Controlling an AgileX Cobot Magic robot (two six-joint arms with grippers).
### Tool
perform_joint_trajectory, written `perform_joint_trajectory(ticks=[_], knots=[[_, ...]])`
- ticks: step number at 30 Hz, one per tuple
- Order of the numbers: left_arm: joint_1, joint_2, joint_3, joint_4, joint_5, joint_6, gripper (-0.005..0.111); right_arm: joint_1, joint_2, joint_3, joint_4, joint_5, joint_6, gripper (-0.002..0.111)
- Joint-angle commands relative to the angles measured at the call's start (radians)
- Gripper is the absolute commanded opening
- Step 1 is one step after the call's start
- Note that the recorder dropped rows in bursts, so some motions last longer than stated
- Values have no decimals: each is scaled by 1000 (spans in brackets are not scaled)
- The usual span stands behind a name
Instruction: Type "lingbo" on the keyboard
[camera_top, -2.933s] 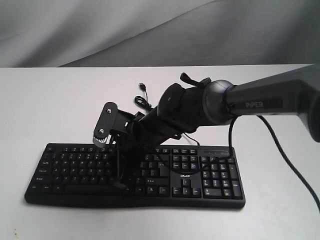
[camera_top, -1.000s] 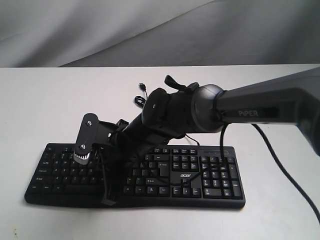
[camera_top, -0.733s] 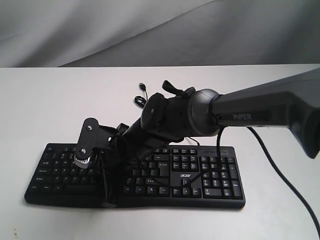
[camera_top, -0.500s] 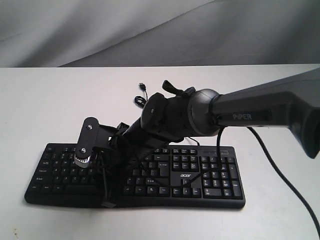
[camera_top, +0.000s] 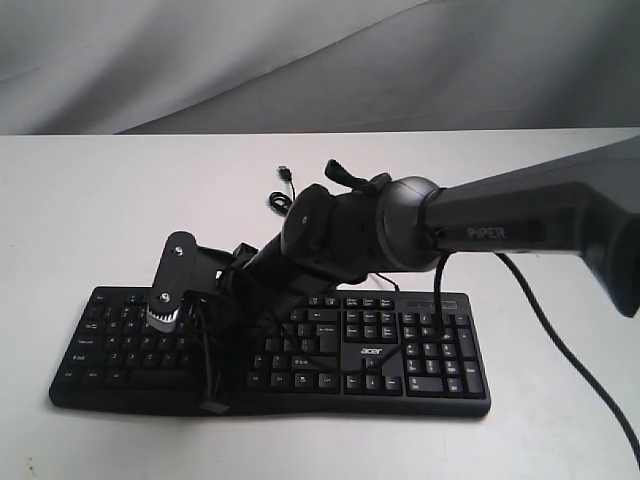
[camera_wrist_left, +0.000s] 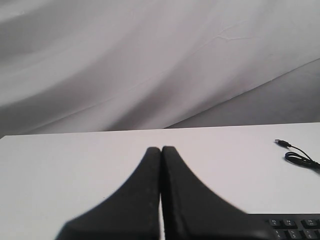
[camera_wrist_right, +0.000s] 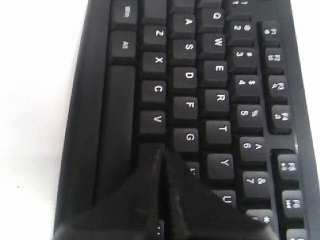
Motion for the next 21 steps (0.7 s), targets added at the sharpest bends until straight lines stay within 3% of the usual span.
perform_joint_trajectory(ticks=[1,8,21], knots=[[-7,-5,5,0,-9,-2,1,14,-16,-19,1,-29,1,0],[-7,-5,5,0,-9,-2,1,14,54,-137,2,39,27,0],[-7,-5,5,0,-9,-2,1,12,82,-139,-7,21,35,0]])
